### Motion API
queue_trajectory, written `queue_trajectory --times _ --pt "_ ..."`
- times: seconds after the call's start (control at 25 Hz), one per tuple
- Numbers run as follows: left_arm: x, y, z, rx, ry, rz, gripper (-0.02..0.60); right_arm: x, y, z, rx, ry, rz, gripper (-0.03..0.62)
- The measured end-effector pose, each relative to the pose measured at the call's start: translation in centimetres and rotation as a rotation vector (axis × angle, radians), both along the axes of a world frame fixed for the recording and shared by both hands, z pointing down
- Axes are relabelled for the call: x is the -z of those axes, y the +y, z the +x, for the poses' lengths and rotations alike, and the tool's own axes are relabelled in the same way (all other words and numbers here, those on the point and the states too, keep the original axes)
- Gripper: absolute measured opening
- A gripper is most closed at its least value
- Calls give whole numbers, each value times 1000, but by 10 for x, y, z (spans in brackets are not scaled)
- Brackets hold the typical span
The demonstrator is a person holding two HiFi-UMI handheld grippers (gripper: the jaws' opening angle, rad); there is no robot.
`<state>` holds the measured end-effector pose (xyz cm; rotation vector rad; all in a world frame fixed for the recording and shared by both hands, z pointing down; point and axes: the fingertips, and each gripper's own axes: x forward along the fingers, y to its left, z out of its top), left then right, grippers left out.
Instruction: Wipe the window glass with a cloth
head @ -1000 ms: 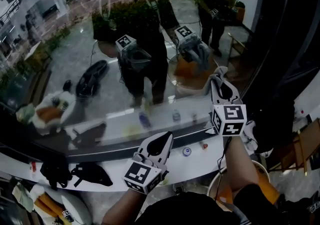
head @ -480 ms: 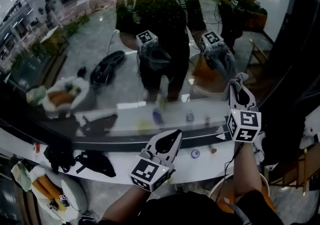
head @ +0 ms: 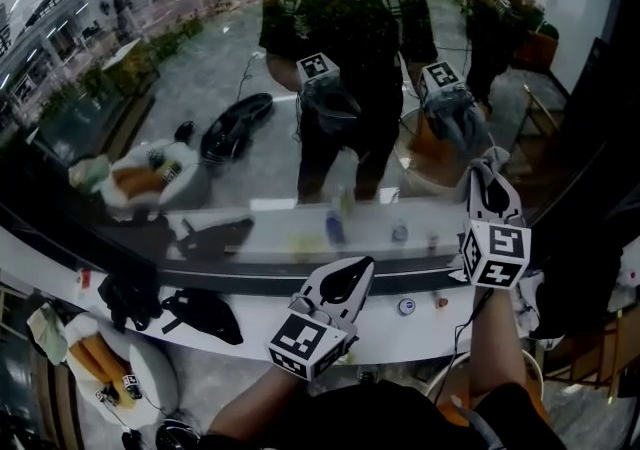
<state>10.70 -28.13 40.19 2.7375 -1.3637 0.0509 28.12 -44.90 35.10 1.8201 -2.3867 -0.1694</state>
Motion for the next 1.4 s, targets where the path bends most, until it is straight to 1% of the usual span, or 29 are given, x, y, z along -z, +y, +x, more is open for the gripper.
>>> queue_trajectory --times 0.2,0.56,0.96,1.28,1.4 --pt "0 13 -31 14 6 4 8 3 11 -48 31 19 10 52" --pt "-2 36 -115 57 12 5 8 11 31 -150 65 8 25 52" --pt "-3 62 -214 142 36 20 8 20 54 -282 151 41 51 52" --pt "-11 86 -285 210 62 13 8 15 73 -383 246 61 35 52" --pt "-17 95 -311 239 57 8 8 11 80 -416 280 66 34 52"
